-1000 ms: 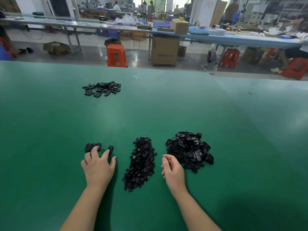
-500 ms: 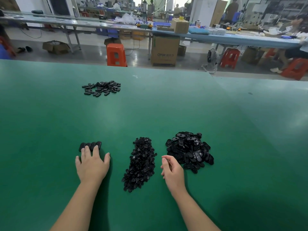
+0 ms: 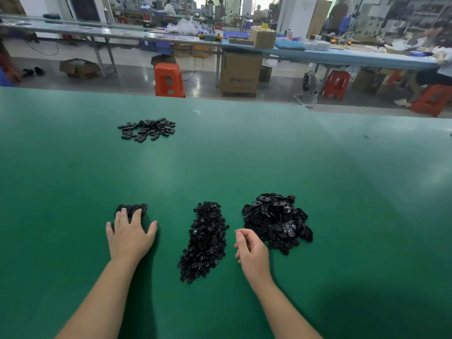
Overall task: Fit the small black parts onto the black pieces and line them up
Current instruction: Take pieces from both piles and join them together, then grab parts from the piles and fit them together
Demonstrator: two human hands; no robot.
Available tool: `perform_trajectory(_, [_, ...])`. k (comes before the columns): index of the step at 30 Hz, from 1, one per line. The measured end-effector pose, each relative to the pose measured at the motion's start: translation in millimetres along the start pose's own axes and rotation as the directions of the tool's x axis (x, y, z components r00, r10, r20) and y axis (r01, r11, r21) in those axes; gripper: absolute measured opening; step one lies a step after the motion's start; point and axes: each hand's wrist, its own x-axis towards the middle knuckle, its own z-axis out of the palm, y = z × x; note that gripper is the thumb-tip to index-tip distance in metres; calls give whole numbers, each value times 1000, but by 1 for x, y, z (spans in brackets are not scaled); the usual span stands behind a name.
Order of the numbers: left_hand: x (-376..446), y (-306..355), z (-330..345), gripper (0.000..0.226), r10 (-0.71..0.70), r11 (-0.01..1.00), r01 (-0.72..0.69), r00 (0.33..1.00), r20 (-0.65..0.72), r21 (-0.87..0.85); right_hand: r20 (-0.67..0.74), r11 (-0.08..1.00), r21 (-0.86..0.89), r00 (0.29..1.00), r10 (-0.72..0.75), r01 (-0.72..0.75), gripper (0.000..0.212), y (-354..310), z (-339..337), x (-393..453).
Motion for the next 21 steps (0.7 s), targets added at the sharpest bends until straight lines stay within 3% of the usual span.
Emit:
perform_trajectory(7, [1,7,-2,63,3,1000,-4,998,-63,-26,8,1000,-17,1000,-10,10,16,-1,0,-1])
perform_trajectory(12, [-7,19,0,39,134,961,-187,959,-251,-202,5,1000,-20,1000,-11,12,17,-2,0,-1])
perform_trajectory(16, [-20,37,5,21,238,903,-274,960,-145,-332,2,999,-51,1000,-17,17,18,-2,1,-1])
perform_trajectory(21, [-36,51,21,26,361,852,-372,927,-100,-370,4,997,-71,1000,-21,21,20,-3,0,-1])
